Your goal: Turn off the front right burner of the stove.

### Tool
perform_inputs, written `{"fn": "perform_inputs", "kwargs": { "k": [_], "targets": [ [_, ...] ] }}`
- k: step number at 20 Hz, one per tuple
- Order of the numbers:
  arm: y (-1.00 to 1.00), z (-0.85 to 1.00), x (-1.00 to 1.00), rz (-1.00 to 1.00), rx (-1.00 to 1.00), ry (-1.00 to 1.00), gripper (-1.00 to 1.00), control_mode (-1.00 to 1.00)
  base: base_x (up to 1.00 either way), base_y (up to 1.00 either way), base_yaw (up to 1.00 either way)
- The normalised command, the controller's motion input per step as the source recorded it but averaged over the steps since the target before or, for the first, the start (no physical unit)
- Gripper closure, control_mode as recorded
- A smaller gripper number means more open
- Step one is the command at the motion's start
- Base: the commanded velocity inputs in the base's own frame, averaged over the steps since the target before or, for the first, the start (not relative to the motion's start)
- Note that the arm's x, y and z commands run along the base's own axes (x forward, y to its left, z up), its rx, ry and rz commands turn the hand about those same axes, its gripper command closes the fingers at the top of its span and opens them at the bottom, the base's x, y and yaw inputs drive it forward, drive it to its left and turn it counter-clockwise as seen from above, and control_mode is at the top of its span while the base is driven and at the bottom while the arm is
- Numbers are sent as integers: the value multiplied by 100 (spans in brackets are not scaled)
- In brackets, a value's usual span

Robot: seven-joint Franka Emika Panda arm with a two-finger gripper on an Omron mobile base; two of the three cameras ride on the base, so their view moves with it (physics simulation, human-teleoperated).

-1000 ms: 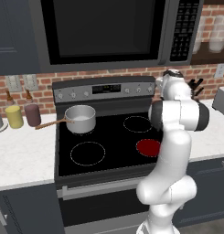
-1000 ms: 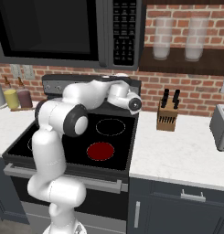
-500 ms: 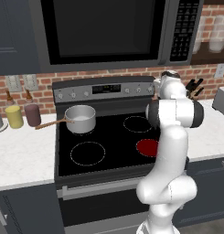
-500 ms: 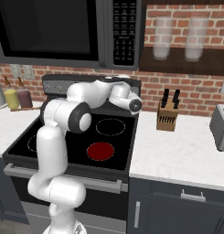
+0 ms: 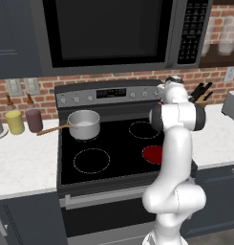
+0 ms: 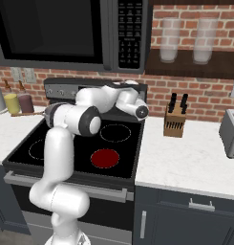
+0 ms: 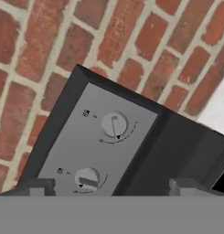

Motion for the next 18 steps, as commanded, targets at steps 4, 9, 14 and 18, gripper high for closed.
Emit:
{"fn": "perform_inputs", "kwargs": {
  "k": [4,9,14,18],
  "targets": [
    [-4,-7,34,0,0,-1,-100,-100,0,0,0],
    [-12,0,33,0,0,0,-100,-100,0,0,0],
    [-13,-1,34,0,0,0,-100,-100,0,0,0],
    [-3,-6,38,0,0,0,-100,-100,0,0,0]
  ]
}}
